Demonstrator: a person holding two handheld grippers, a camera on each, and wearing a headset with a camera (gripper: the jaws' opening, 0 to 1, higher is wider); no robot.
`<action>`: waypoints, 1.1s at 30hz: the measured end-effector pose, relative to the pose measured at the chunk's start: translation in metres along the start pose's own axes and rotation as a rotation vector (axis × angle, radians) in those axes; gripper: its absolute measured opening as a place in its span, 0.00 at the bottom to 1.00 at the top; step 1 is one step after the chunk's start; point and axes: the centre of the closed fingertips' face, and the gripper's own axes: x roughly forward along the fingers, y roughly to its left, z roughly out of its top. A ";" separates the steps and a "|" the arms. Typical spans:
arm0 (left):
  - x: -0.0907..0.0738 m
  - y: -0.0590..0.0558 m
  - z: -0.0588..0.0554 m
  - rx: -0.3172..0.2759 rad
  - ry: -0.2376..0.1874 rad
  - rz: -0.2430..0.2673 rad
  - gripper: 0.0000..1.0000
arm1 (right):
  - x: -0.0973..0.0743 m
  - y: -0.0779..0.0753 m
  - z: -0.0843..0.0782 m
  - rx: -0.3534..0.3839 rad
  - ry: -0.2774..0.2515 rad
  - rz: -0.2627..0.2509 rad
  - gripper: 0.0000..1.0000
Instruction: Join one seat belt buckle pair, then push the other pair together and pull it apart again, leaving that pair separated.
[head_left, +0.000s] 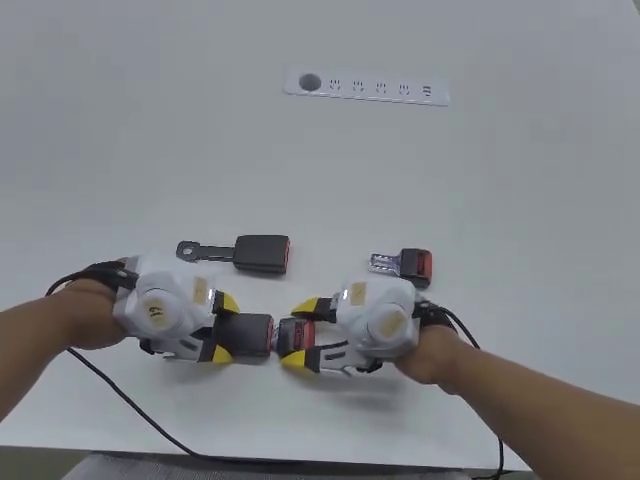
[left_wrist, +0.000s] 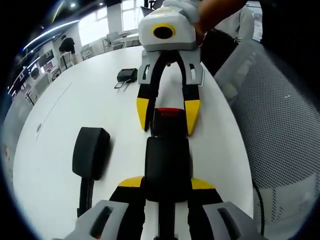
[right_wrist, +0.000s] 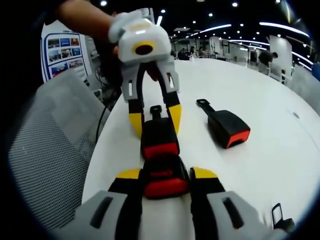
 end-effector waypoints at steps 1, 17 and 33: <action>0.000 0.000 0.001 -0.002 -0.007 0.001 0.33 | 0.000 0.000 0.000 -0.001 0.000 0.000 0.37; -0.002 0.000 0.005 -0.032 -0.085 -0.001 0.33 | -0.003 0.000 0.001 0.042 -0.055 -0.008 0.36; -0.004 -0.002 0.008 -0.023 -0.110 -0.010 0.32 | -0.003 -0.001 0.001 0.040 -0.071 -0.023 0.36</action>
